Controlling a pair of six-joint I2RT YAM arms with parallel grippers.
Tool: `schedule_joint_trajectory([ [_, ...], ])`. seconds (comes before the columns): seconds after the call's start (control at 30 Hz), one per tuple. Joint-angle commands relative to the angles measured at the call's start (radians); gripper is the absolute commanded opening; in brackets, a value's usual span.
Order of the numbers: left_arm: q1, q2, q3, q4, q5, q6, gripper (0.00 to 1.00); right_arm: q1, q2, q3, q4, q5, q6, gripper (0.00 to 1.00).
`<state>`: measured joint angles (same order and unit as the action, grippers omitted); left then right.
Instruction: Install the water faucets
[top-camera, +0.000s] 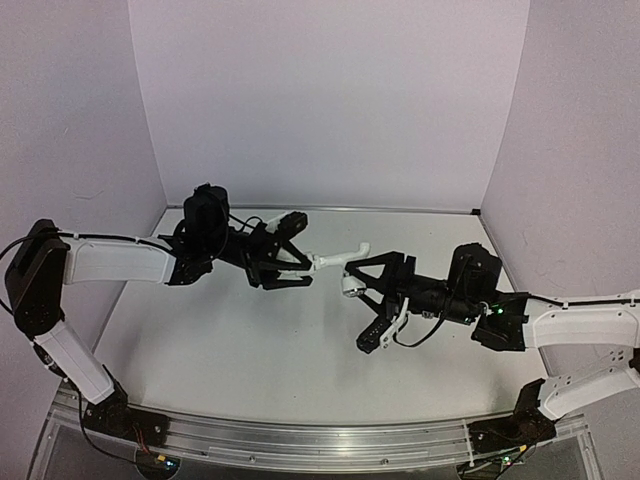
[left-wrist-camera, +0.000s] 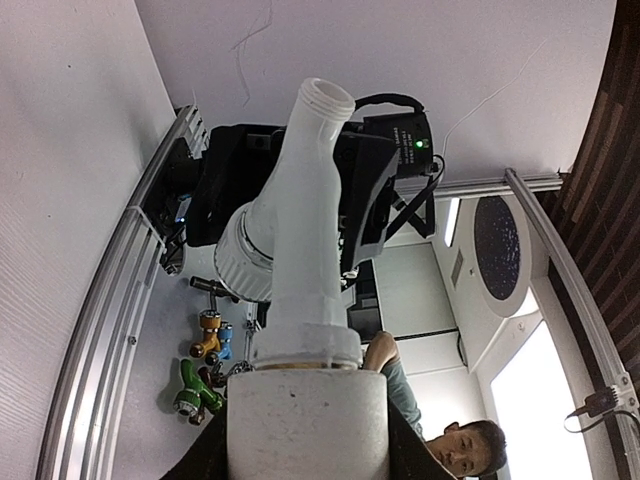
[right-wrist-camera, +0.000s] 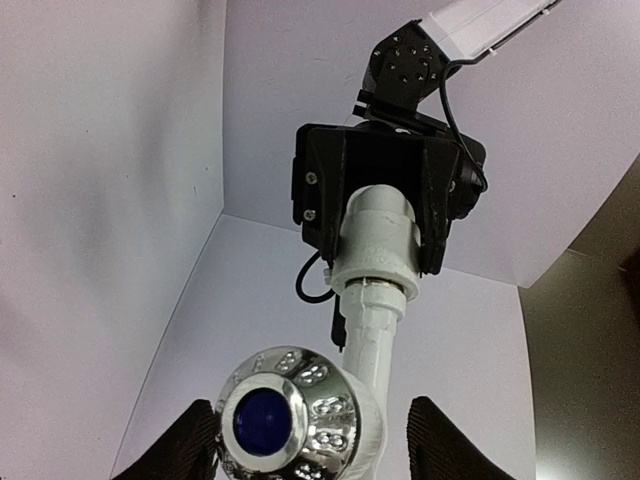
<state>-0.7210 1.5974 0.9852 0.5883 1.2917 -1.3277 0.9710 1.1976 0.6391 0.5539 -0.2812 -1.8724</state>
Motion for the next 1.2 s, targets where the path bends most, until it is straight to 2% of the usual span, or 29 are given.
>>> schedule_joint_trajectory([
  [0.0, -0.012, 0.008, 0.046, 0.077, 0.036, -0.011, 0.01, 0.001, 0.003, 0.044, 0.058, -0.036, -0.010, 0.49],
  [0.17, -0.014, 0.015, 0.051, 0.080, 0.039, -0.017, 0.03, 0.000, -0.006, 0.037, 0.057, -0.053, -0.014, 0.30],
  [0.23, -0.014, 0.021, 0.052, 0.082, 0.040, -0.022, 0.04, 0.000, -0.008, 0.029, 0.060, -0.060, -0.024, 0.27],
  [0.3, -0.015, 0.026, 0.056, 0.089, 0.041, -0.027, 0.04, 0.000, -0.005, 0.025, 0.063, -0.061, -0.035, 0.34],
  [0.37, -0.016, 0.032, 0.059, 0.099, 0.043, -0.035, 0.05, 0.001, -0.001, 0.028, 0.065, -0.059, -0.042, 0.52],
  [0.4, -0.018, 0.036, 0.061, 0.104, 0.046, -0.040, 0.05, 0.000, 0.003, 0.030, 0.066, -0.057, -0.044, 0.54],
  [0.53, -0.022, 0.043, 0.065, 0.112, 0.048, -0.050, 0.05, 0.001, 0.010, 0.033, 0.066, -0.060, -0.053, 0.51],
  [0.63, -0.024, 0.049, 0.069, 0.117, 0.049, -0.057, 0.08, 0.000, 0.009, 0.033, 0.066, -0.074, -0.057, 0.39],
  [0.73, -0.025, 0.048, 0.071, 0.126, 0.049, -0.059, 0.23, 0.000, -0.003, 0.028, 0.067, -0.084, -0.037, 0.18],
  [0.87, -0.024, 0.035, 0.076, 0.093, 0.050, -0.029, 0.46, 0.000, -0.034, 0.009, 0.062, -0.090, 0.005, 0.02],
  [0.93, -0.025, 0.031, 0.079, 0.065, 0.049, -0.010, 0.52, 0.000, -0.054, -0.005, 0.061, -0.095, 0.007, 0.00],
  [1.1, -0.019, 0.027, 0.090, 0.021, 0.031, 0.020, 0.84, 0.001, -0.102, -0.012, 0.037, -0.111, 0.060, 0.00],
  [1.17, 0.005, 0.008, 0.094, -0.029, 0.008, 0.051, 0.91, 0.000, -0.118, -0.007, 0.027, -0.108, 0.111, 0.00],
])
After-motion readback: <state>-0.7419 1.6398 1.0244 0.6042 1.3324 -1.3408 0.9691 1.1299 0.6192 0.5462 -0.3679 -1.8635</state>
